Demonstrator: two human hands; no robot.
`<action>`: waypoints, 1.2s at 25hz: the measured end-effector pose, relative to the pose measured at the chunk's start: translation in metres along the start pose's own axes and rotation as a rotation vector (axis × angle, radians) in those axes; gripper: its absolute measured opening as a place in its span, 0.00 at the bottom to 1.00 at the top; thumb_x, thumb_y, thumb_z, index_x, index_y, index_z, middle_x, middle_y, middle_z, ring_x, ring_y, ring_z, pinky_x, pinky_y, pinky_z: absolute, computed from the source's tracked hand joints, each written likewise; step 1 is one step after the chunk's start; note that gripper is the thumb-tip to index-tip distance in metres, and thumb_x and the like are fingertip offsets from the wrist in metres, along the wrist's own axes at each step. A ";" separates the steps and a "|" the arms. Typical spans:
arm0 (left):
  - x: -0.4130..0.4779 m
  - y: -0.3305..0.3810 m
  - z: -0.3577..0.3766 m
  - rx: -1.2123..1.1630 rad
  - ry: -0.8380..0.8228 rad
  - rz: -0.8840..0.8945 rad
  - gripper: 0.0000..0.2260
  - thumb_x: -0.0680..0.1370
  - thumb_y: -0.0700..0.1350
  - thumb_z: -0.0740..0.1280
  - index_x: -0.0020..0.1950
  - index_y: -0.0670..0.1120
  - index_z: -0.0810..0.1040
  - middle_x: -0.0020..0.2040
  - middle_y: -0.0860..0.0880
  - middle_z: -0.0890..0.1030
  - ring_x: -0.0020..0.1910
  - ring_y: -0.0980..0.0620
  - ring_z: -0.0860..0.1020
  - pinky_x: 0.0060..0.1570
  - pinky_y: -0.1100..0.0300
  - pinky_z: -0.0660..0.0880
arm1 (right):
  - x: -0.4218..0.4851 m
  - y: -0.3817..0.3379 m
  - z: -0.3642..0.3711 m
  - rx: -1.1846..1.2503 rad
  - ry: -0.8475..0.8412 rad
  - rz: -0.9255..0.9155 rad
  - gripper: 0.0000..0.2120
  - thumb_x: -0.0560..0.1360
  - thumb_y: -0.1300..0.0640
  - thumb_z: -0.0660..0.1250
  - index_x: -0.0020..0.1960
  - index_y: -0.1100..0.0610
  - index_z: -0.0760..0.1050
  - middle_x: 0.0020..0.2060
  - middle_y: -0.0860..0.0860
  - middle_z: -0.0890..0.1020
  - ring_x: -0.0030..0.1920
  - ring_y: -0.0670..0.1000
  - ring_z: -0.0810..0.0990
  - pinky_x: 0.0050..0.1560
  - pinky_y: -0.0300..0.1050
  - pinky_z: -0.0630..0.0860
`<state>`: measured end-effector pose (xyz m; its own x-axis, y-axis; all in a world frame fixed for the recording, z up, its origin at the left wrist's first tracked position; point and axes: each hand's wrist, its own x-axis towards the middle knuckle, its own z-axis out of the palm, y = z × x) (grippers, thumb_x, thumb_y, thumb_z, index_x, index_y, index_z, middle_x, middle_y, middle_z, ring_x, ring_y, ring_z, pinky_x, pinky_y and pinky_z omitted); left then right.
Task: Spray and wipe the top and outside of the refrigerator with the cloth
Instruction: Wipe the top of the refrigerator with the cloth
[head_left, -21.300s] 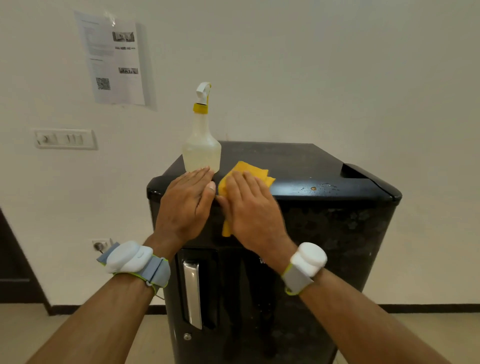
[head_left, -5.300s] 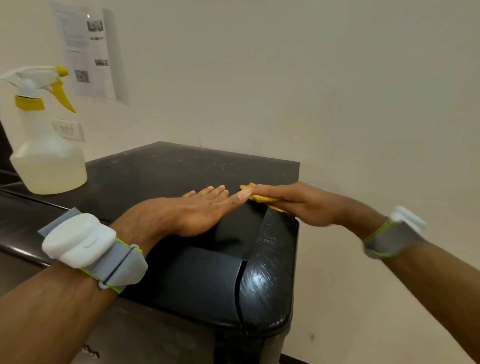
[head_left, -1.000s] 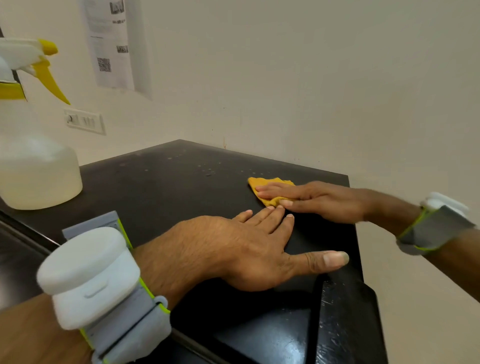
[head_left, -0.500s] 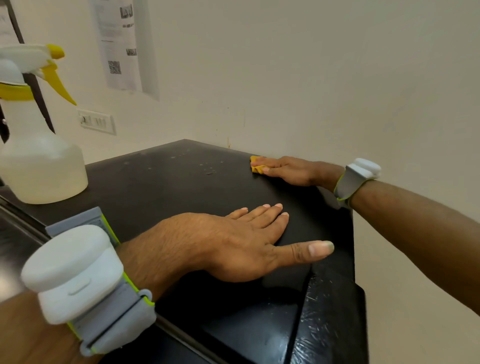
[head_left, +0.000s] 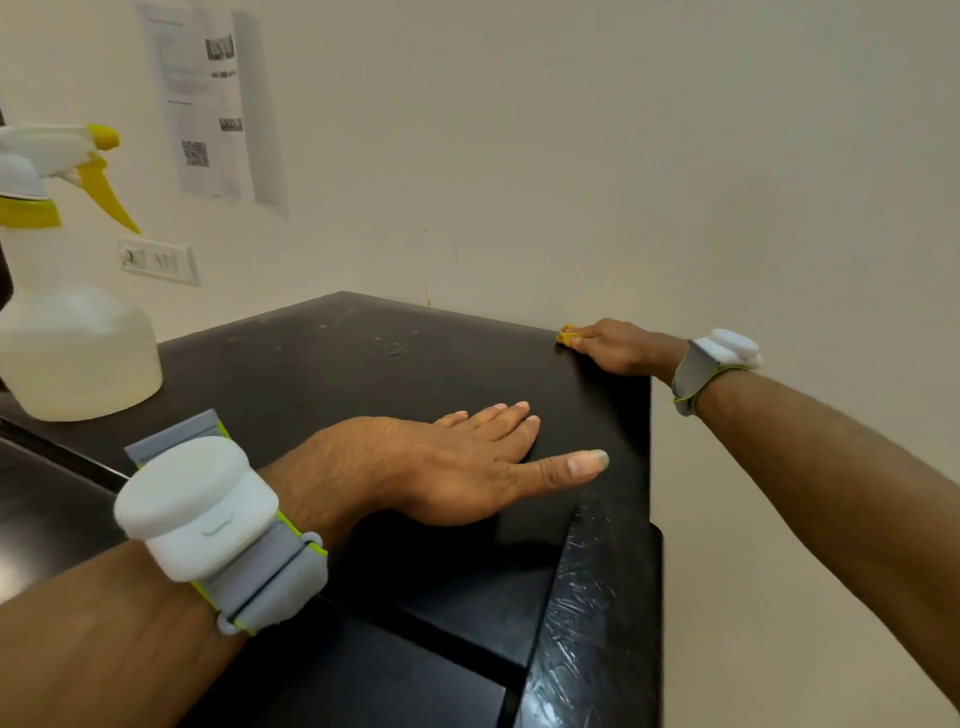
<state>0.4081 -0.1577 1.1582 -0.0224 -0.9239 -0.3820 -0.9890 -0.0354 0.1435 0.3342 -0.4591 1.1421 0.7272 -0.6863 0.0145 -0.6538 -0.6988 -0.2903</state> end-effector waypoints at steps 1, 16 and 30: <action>-0.002 0.001 -0.001 0.027 0.003 0.027 0.40 0.65 0.73 0.32 0.75 0.60 0.30 0.79 0.51 0.33 0.77 0.56 0.32 0.78 0.47 0.39 | -0.008 0.007 -0.002 -0.005 0.006 0.027 0.25 0.84 0.46 0.53 0.76 0.58 0.64 0.76 0.50 0.64 0.76 0.54 0.63 0.74 0.42 0.56; 0.000 -0.001 -0.001 -0.019 0.022 0.044 0.63 0.48 0.84 0.30 0.79 0.54 0.36 0.80 0.52 0.36 0.78 0.56 0.34 0.78 0.46 0.40 | -0.122 -0.017 0.016 0.035 0.144 0.025 0.22 0.85 0.50 0.50 0.76 0.57 0.64 0.78 0.52 0.59 0.78 0.52 0.58 0.74 0.40 0.51; 0.002 -0.002 0.002 -0.122 0.082 0.016 0.45 0.66 0.75 0.35 0.78 0.53 0.33 0.80 0.53 0.35 0.77 0.58 0.36 0.78 0.50 0.39 | -0.203 -0.054 0.031 0.309 -0.109 -0.487 0.20 0.84 0.54 0.55 0.76 0.51 0.65 0.75 0.38 0.65 0.75 0.36 0.58 0.75 0.33 0.52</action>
<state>0.4092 -0.1590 1.1550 -0.0212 -0.9526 -0.3034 -0.9633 -0.0617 0.2611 0.2285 -0.2760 1.1252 0.9565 -0.2649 0.1223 -0.1597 -0.8260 -0.5406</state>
